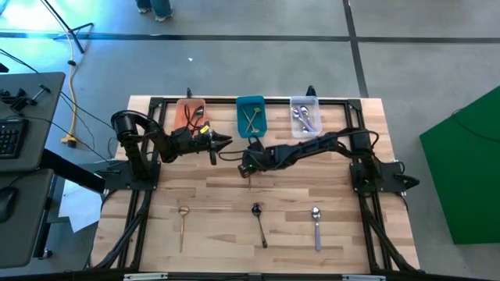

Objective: Sort silverware by color (type)
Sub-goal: Put the top gold spoon into the blue bin

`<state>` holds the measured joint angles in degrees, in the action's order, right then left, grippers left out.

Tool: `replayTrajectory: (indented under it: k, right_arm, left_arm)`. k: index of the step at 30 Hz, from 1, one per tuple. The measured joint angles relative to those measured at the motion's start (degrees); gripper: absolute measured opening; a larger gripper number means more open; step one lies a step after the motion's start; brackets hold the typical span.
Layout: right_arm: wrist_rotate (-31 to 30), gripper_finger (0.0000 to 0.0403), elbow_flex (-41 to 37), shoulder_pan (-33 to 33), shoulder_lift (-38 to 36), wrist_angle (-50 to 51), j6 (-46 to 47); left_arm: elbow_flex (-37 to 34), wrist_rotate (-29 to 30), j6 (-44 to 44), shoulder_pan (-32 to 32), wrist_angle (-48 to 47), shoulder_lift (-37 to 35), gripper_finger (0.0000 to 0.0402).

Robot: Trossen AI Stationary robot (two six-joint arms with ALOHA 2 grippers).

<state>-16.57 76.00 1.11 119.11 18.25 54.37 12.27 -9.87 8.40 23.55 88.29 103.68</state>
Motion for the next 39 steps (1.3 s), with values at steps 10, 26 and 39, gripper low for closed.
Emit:
replayTrajectory:
  k: [10, 26, 39]
  right_arm:
    - [0.06, 0.0025, 0.03, 1.03, 0.39, 0.36, -3.79]
    - [4.62, 0.0005, 10.99, 12.58, -8.28, 7.24, -26.72]
    - [10.90, 0.0005, 11.30, 25.50, -3.82, -5.49, -34.52]
  left_arm:
    - [-0.02, 0.00, -0.13, 0.04, -0.06, 0.00, 0.0062]
    - [-0.79, 0.83, -1.68, 0.04, 0.11, 0.02, 0.0062]
    - [-1.70, 5.29, -4.17, 0.13, 1.58, 0.07, 0.0062]
